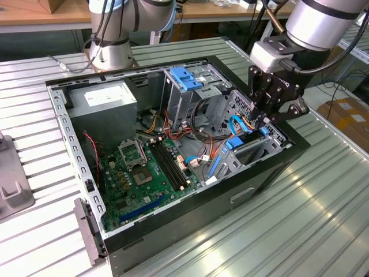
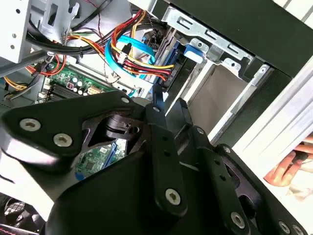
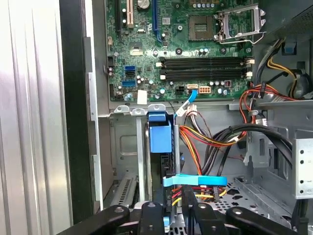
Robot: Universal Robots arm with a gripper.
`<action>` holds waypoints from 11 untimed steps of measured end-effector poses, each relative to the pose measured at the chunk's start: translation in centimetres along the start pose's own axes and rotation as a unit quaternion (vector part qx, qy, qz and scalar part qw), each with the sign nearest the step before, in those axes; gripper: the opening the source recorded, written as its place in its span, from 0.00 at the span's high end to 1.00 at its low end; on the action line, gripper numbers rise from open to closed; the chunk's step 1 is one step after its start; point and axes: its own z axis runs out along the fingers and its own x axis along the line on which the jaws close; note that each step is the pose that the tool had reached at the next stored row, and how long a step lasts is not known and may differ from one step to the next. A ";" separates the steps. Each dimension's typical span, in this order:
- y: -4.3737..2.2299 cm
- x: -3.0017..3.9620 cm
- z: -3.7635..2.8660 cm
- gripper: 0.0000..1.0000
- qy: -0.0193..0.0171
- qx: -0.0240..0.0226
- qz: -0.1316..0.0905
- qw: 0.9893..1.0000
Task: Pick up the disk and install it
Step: 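Insert the second disk wire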
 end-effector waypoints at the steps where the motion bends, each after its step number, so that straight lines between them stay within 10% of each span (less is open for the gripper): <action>1: -0.43 -0.02 0.01 0.72 -0.001 -0.001 0.000 1.000; 2: -0.90 -0.04 0.03 0.90 -0.001 -0.002 0.000 1.000; 11: -2.50 -0.13 0.07 0.90 -0.002 -0.006 0.000 1.000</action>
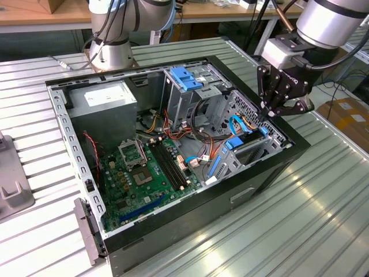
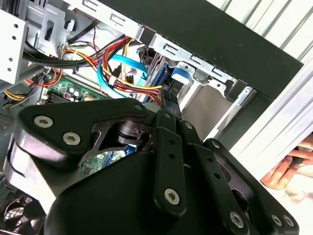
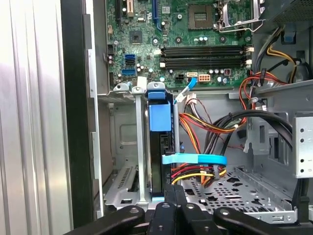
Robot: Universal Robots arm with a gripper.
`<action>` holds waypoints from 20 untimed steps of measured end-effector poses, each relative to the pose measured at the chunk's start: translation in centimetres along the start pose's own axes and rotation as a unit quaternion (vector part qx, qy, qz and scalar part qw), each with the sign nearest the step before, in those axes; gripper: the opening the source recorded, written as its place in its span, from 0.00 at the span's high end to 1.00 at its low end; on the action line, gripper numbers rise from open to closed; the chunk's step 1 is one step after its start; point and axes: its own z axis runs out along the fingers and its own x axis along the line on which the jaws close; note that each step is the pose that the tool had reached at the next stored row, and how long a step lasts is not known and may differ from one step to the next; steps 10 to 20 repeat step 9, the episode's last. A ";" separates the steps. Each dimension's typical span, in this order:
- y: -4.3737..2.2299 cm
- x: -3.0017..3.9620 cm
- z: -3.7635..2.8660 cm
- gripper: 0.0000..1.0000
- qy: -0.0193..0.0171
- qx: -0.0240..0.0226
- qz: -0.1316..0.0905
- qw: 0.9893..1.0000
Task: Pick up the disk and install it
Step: 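Insert the second disk wire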
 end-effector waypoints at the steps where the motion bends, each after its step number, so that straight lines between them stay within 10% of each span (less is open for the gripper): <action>1: -0.08 0.00 0.00 0.90 0.000 0.000 0.000 1.000; 20: -0.17 -0.01 0.00 0.90 0.000 0.000 0.000 1.000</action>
